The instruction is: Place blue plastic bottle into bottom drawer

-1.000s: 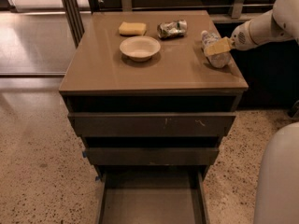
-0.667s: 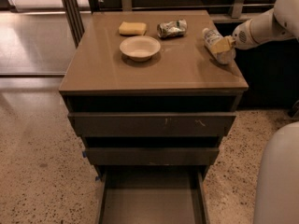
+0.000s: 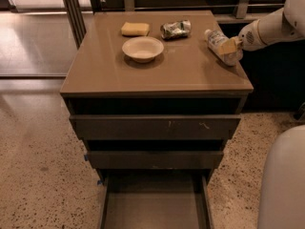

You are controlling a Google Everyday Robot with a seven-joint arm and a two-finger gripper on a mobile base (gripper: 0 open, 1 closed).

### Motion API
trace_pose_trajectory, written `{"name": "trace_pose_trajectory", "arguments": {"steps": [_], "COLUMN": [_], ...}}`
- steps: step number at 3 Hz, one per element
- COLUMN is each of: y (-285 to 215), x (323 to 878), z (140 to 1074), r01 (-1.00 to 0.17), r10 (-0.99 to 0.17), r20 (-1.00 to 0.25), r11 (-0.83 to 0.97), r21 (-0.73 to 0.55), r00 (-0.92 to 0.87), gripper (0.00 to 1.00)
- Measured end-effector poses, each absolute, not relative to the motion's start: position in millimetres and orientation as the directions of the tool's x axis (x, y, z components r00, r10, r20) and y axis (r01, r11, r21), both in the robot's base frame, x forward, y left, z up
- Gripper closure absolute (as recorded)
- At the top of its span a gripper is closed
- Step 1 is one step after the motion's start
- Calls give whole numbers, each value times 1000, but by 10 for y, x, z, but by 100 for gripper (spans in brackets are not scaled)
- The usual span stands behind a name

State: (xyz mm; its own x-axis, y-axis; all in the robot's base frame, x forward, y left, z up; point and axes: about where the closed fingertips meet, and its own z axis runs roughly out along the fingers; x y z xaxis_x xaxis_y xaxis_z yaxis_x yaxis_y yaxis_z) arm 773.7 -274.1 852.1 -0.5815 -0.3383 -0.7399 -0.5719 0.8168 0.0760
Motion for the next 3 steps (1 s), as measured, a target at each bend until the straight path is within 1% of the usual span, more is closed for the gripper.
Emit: {"name": "trace_pose_trajectory", "arguments": {"steps": [1, 2, 3], "y": [-2753, -2905, -3109], "x": [7526, 6947, 6457], "z": [8680, 8975, 9058], "r01": [-631, -681, -654], "r10": [-332, -236, -75], "r20": [-764, -812, -837], "r11": [766, 689, 664], "r21": [125, 248, 364], "r00": [-554, -535, -542], "gripper": [100, 100, 100]}}
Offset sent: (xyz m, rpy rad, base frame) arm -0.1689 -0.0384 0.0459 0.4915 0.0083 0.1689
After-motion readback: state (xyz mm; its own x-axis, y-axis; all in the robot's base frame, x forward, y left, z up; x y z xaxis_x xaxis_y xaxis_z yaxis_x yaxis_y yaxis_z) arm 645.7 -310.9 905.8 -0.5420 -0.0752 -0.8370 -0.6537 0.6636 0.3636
